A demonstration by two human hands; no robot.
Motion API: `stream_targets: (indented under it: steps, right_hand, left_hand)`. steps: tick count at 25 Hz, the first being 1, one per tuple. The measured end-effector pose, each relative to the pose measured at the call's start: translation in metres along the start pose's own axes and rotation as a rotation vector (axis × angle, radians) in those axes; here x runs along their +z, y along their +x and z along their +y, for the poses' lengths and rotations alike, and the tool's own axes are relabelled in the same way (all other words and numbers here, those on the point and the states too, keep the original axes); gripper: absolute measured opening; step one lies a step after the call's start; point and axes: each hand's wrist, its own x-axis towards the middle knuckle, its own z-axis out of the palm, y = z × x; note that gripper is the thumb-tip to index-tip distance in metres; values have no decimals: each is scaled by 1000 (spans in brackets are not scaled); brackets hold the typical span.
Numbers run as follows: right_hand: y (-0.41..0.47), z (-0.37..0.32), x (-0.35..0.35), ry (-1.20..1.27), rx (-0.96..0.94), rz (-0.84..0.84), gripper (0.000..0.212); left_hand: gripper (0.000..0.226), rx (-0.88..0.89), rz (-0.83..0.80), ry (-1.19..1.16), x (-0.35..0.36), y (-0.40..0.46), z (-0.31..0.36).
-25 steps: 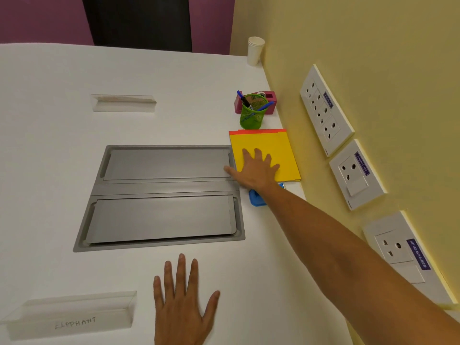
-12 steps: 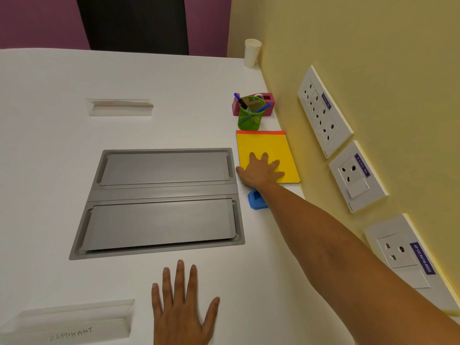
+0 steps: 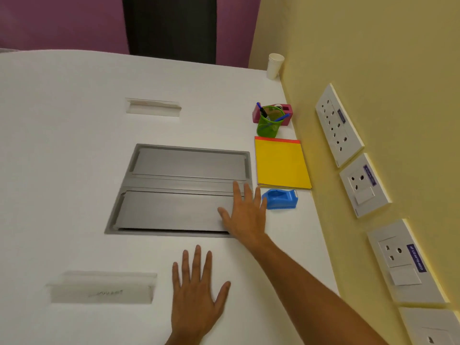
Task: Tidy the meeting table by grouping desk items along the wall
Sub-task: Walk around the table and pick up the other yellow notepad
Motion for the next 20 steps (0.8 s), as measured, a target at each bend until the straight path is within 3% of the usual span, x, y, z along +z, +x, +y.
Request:
stream_targets:
  steps: [9, 14, 17, 20]
  right_hand:
    - [-115, -50, 1, 125, -69, -54, 81]
    - [-140, -100, -2, 182, -173, -40, 80]
    - [-157, -142, 3, 232, -292, -85, 81]
    - [-170, -167, 13, 275, -390, -157, 83]
  left_hand:
    - [83, 105, -147, -256, -27, -21, -28]
    - [82, 129, -104, -248, -34, -93, -76]
    - [56, 83, -62, -187, -38, -137, -132]
    - [56, -107, 21, -99, -31, -163, -184]
